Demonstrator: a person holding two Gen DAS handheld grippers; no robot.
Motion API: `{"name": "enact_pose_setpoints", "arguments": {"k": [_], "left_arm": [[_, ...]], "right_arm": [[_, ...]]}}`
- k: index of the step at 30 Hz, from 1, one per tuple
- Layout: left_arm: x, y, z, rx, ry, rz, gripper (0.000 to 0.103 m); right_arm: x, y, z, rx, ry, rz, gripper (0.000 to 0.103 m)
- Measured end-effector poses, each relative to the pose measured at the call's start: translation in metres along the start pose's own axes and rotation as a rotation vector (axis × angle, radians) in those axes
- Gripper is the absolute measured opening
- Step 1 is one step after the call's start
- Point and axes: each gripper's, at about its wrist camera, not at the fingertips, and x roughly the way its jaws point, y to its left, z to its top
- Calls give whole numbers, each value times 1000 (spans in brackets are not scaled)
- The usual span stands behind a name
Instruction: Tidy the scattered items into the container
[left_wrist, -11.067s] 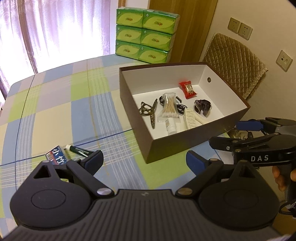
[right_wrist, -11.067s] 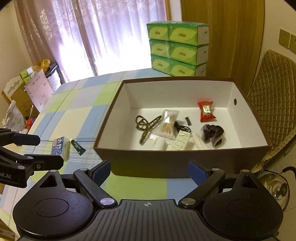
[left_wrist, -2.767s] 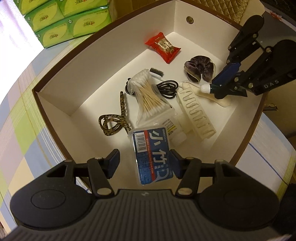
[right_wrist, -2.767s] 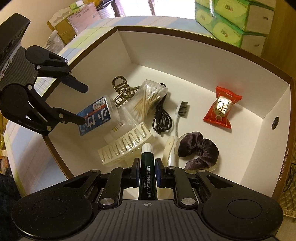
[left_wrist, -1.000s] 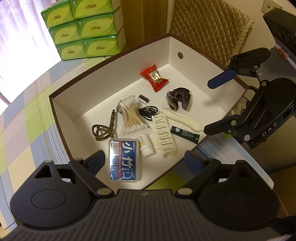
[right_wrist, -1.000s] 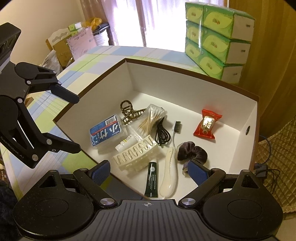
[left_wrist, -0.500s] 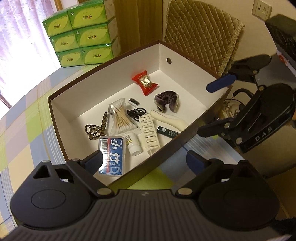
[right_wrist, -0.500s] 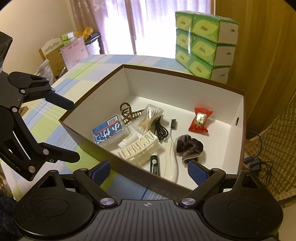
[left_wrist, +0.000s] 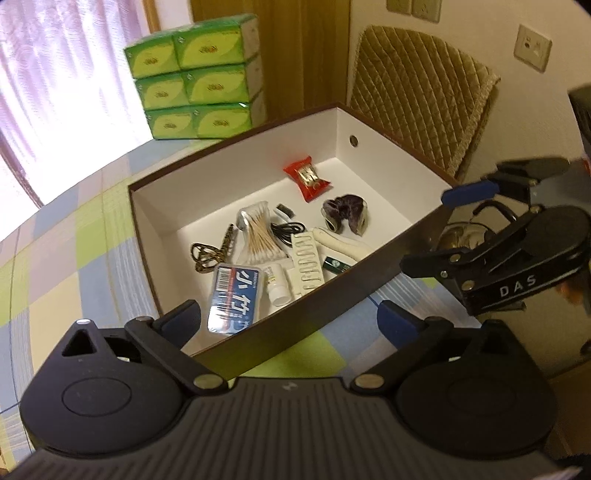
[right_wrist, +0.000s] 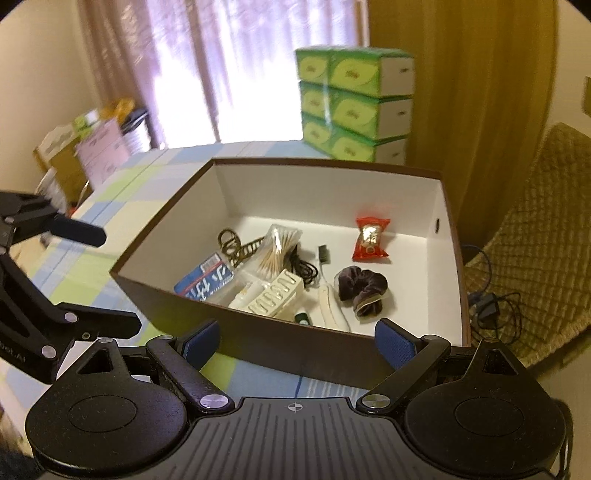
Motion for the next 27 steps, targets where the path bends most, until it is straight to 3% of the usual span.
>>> {"name": "enact_pose_setpoints", "arguments": {"k": [7, 13, 27], "left_arm": [[-20, 8, -12, -20, -51, 20, 100], [-41, 19, -27, -35, -69, 37, 100], [-85, 36, -65, -12, -108, 34, 101]], "right_arm": [[-16, 26, -13, 104, -73, -98, 96], [-36, 47, -24, 198, -117, -129, 96], [-65, 105, -46, 245, -148, -194, 96]]}}
